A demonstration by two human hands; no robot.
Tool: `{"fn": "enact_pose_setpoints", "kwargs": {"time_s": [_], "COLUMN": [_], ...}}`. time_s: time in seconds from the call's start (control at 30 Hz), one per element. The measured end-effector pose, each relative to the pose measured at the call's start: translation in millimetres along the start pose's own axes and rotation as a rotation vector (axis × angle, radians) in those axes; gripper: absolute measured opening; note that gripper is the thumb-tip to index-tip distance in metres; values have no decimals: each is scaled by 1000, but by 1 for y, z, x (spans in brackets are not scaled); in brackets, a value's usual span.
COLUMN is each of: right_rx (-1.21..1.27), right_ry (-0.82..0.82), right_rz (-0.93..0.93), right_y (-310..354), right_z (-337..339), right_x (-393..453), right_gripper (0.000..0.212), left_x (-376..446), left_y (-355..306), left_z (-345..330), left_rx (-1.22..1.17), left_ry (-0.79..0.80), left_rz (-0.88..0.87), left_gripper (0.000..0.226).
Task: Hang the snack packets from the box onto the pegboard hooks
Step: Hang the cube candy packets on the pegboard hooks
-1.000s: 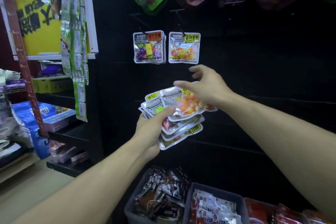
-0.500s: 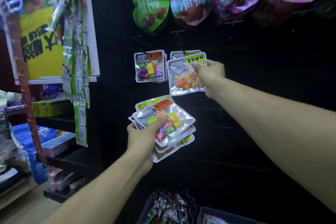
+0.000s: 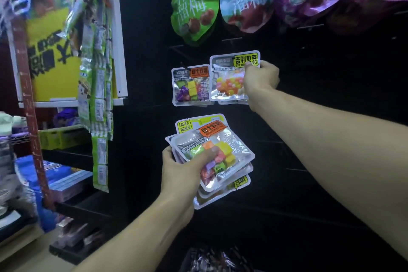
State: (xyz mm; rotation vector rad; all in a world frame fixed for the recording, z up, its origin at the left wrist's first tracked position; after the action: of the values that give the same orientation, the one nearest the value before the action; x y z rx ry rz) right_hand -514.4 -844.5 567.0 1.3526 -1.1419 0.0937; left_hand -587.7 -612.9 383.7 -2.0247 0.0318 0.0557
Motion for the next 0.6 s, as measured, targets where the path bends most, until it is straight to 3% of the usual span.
{"fn": "enact_pose_setpoints", "kwargs": {"time_s": [0.33, 0.47, 0.6], "right_rx": [-182, -181, -206], "right_ry": [11, 10, 51], "right_rz": [-40, -101, -8], "right_y": [-25, -45, -43], "right_z": [0, 5, 17], "right_x": [31, 41, 26], "right_gripper": [6, 8, 26], "left_x": [13, 8, 5], "left_y": [18, 21, 19], "left_z": [3, 0, 6], "left_rx": [-113, -83, -68], "left_ry": [5, 31, 21], "left_rz": [57, 50, 31], "left_gripper": [63, 70, 64]}}
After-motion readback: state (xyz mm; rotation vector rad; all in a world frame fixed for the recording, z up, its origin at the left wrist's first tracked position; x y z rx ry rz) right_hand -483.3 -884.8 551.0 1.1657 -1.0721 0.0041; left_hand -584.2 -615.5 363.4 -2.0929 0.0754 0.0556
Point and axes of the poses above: each hand's wrist, its own x-axis towards the middle knuckle, its own z-axis out of the back of the hand, y = z × x, the point moved 10 cm from there along x, towards the middle knuckle, and after that the axes turned 14 degrees about z, right-handed, at the moved point
